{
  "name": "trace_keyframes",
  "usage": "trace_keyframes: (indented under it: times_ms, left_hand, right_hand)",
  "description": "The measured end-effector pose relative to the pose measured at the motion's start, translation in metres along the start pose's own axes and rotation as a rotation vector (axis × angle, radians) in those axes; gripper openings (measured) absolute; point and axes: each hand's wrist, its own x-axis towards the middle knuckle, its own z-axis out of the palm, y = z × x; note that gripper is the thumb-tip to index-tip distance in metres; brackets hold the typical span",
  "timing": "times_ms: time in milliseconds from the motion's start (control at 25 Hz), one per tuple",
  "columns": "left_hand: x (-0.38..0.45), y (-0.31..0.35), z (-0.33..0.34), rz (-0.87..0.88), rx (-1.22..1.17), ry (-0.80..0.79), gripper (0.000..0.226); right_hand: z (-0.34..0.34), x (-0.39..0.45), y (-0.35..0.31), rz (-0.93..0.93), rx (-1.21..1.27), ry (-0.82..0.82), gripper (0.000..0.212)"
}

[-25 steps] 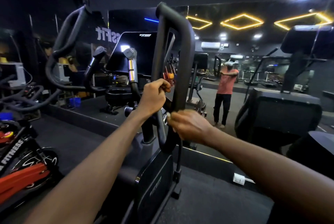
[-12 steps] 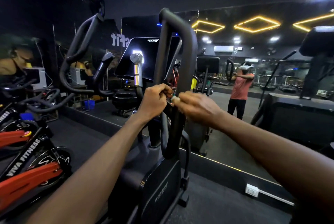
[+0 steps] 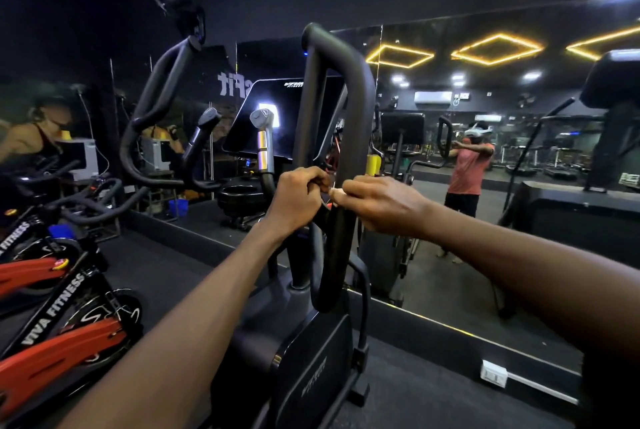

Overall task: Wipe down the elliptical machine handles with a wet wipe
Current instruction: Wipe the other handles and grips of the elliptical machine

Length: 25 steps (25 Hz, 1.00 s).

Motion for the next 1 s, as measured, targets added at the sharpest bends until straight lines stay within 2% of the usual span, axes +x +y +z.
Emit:
trace_keyframes:
  times_ms: [40, 160, 200, 320, 360, 400, 480, 520, 560, 640, 680, 720, 840, 880, 1000]
  left_hand:
    - [0.000, -0.001, 0.000, 0.001, -0.001, -0.008, 0.033]
    - [0.007, -0.001, 0.001, -0.057, -0.022, -0.040, 0.031]
    - [0.009, -0.001, 0.001, -0.073, -0.015, -0.044, 0.032]
    - [0.008, 0.001, 0.000, -0.062, 0.012, -0.051, 0.032]
    - [0.009, 0.001, -0.001, -0.061, 0.000, -0.052, 0.032]
    - [0.011, 0.002, -0.001, -0.069, -0.019, -0.047, 0.031]
    - [0.018, 0.008, -0.001, -0.098, -0.056, -0.025, 0.032]
    - [0.020, 0.012, -0.001, -0.100, -0.068, -0.009, 0.032]
    - [0.022, 0.014, -0.001, -0.093, -0.074, 0.005, 0.032]
    - [0.023, 0.016, -0.001, -0.077, -0.064, 0.025, 0.033]
    - [0.024, 0.015, -0.001, -0.079, -0.058, 0.033, 0.033]
    - [0.026, 0.015, 0.000, -0.090, -0.056, 0.036, 0.033]
    - [0.035, 0.017, 0.002, -0.133, -0.059, 0.041, 0.034]
    - [0.037, 0.018, 0.003, -0.128, -0.062, 0.043, 0.033]
    - [0.038, 0.017, 0.002, -0.089, -0.061, 0.072, 0.033]
  right_hand:
    - [-0.006, 0.002, 0.009, -0.021, -0.026, -0.010, 0.023]
    - [-0.024, 0.026, 0.044, 0.285, -0.012, 0.175, 0.019]
    - [-0.024, 0.028, 0.043, 0.303, 0.001, 0.158, 0.018]
    - [-0.012, 0.013, 0.026, -0.038, -0.018, -0.025, 0.021]
    - [-0.018, 0.014, 0.035, -0.052, -0.041, -0.042, 0.021]
    - [-0.025, 0.019, 0.050, 0.036, -0.055, -0.004, 0.021]
    - [-0.035, 0.034, 0.072, 0.298, -0.034, 0.186, 0.022]
    - [-0.034, 0.036, 0.071, 0.345, -0.005, 0.199, 0.021]
    - [-0.030, 0.035, 0.064, 0.269, 0.004, 0.178, 0.019]
    - [-0.022, 0.021, 0.048, -0.009, -0.017, 0.036, 0.022]
    - [-0.026, 0.018, 0.052, -0.070, -0.046, 0.000, 0.025]
    - [-0.032, 0.021, 0.063, -0.029, -0.072, 0.010, 0.026]
    - [-0.037, 0.037, 0.080, 0.291, -0.038, 0.225, 0.023]
    - [-0.031, 0.036, 0.072, 0.288, -0.009, 0.231, 0.020]
    - [-0.020, 0.018, 0.052, 0.025, -0.015, 0.078, 0.025]
